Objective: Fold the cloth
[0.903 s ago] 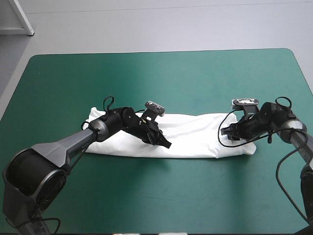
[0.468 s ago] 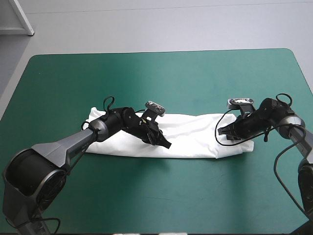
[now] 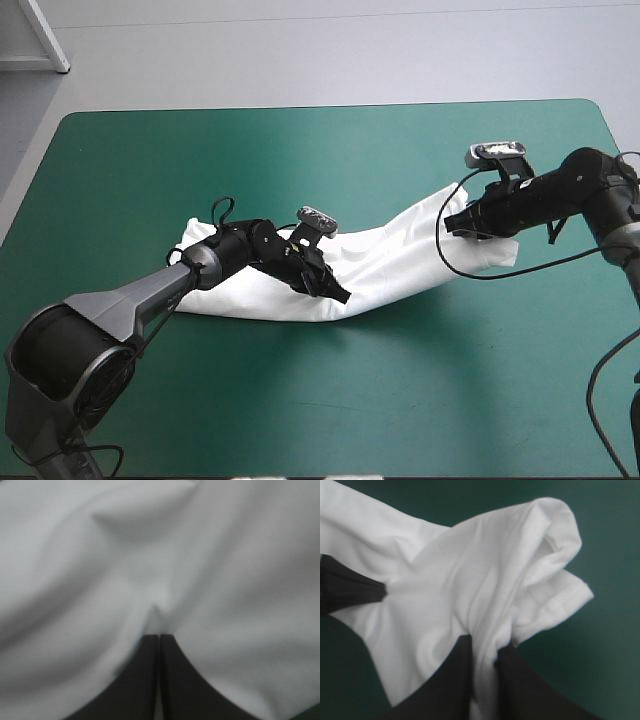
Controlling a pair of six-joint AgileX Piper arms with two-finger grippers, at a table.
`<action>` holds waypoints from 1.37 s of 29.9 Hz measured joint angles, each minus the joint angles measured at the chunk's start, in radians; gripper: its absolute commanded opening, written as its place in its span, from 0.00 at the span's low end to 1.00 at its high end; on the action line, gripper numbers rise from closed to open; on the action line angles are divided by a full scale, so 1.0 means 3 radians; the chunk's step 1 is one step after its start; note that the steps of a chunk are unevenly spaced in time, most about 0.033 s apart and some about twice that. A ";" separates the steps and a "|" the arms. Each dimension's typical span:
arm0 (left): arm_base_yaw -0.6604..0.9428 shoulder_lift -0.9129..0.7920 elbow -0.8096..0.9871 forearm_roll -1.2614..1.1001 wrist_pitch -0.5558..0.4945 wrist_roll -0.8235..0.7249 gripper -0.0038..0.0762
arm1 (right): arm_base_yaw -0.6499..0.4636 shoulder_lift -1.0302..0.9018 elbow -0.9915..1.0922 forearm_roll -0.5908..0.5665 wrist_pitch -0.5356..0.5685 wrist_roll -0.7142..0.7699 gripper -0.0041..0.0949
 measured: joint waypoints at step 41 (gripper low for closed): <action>0.1139 -0.2431 -0.0542 0.1976 0.1588 -0.0958 0.07 | 0.2324 0.2389 -0.3011 0.0226 -0.0089 0.0779 0.05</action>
